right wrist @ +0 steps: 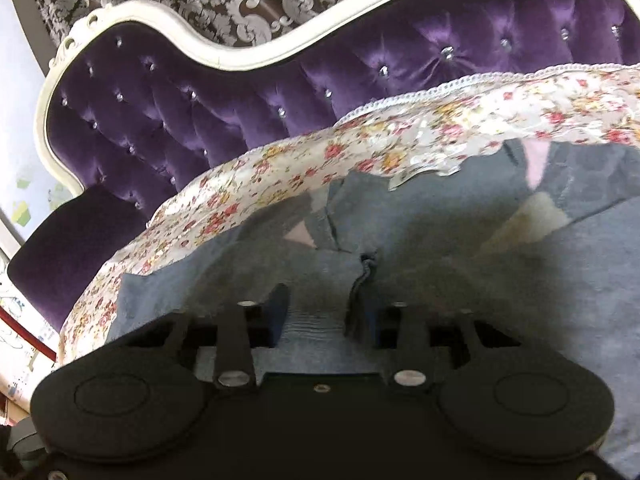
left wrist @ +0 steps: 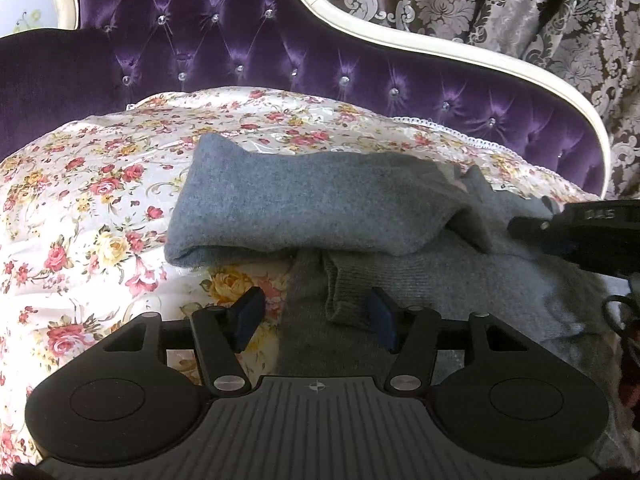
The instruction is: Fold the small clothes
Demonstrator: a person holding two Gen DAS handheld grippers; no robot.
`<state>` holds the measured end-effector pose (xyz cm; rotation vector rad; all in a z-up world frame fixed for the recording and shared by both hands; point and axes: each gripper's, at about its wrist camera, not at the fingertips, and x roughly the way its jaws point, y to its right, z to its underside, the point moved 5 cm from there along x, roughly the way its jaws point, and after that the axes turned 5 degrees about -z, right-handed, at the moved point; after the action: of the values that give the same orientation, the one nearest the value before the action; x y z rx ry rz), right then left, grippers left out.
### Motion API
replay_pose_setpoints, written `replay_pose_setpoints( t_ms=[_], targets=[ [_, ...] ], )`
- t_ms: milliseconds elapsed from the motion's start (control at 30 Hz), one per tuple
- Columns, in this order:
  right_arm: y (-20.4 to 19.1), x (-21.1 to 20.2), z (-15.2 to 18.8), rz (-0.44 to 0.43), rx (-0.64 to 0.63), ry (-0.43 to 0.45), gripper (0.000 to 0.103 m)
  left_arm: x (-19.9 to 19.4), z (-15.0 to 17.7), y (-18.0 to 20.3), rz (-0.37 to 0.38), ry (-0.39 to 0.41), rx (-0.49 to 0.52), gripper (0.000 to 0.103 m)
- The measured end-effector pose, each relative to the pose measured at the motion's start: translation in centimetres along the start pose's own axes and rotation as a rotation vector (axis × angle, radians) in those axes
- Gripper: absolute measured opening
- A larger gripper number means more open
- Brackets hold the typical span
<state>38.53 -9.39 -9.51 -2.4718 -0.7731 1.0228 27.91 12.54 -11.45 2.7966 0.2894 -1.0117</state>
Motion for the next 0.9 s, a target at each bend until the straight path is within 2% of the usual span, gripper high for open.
replay_pose_setpoints(
  t_ms=[33,100,167,300,433,567,700,900],
  targets=[
    [-0.2,0.3,-0.1,0.006,-0.007,-0.007,0.011,0.0,0.0,0.0,0.0,-0.001,0.0,0.056],
    [-1.0,0.1,-0.5,0.001,-0.033,-0.002,0.011,0.0,0.0,0.0,0.0,-0.002,-0.001,0.056],
    [-2.4,-1.3,-1.6,-0.033,-0.06,0.038,0.011,0.0,0.0,0.0,0.001,-0.003,-0.002,0.056],
    [-5.0,-8.8,-4.4,-0.089,-0.143,0.191,0.01,0.0,0.0,0.0,0.001,-0.005,-0.002,0.056],
    [-2.1,-15.1,-5.4,-0.026,-0.129,0.276,0.01,0.0,0.0,0.0,0.0,-0.003,-0.003,0.056],
    [2.9,-16.5,-4.1,0.138,-0.105,0.243,0.01,0.1,0.0,0.0,-0.002,-0.002,-0.002,0.056],
    [6.3,-14.8,-1.9,0.222,-0.066,0.164,0.01,0.1,0.0,0.0,-0.002,-0.006,-0.002,0.056],
    [6.9,-14.4,-1.4,0.241,-0.065,0.149,0.01,0.2,-0.1,0.0,-0.001,-0.01,0.001,0.056]
  ],
)
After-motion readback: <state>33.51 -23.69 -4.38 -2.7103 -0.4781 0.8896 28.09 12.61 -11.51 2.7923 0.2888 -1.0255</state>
